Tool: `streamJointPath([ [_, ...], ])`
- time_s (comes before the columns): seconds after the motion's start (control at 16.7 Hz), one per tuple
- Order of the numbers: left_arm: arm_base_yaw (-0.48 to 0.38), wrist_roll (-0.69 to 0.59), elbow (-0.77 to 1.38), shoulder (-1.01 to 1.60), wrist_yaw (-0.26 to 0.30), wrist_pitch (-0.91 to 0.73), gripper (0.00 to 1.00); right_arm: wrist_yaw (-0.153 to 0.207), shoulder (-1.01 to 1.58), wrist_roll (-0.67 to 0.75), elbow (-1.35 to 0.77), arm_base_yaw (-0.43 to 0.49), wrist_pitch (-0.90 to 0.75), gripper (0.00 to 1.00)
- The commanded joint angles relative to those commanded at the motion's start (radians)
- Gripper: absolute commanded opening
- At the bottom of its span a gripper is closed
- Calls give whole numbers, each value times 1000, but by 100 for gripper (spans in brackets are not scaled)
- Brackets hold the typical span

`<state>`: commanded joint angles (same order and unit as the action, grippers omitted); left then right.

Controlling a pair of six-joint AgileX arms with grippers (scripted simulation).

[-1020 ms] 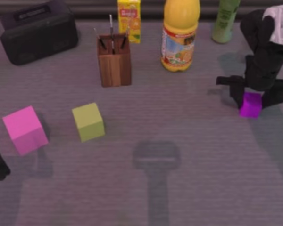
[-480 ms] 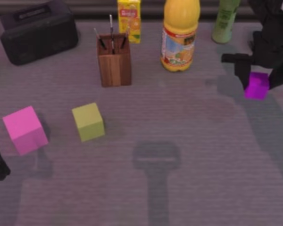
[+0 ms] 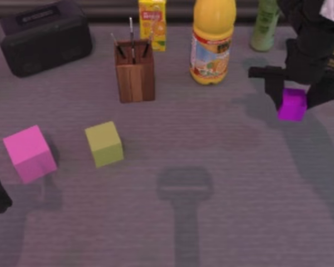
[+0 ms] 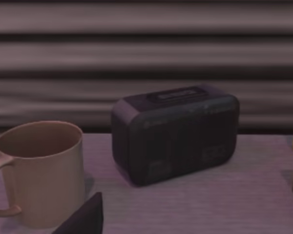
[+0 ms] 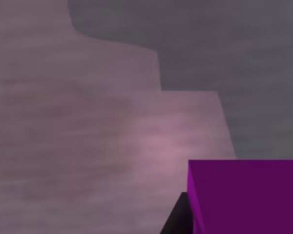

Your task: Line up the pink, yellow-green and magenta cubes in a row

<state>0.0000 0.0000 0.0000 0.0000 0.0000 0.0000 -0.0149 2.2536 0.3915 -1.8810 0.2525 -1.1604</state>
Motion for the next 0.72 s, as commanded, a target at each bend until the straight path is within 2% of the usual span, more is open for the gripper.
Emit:
streamJointPath([
  [0.48,0,0,0,0,0,0,100,-4,-308,241,436,361,98,0],
  [0.6,0,0,0,0,0,0,100,-5,-353,277,484,409,113,0],
  [0.72,0,0,0,0,0,0,100,-5,-361,284,492,417,116,0],
])
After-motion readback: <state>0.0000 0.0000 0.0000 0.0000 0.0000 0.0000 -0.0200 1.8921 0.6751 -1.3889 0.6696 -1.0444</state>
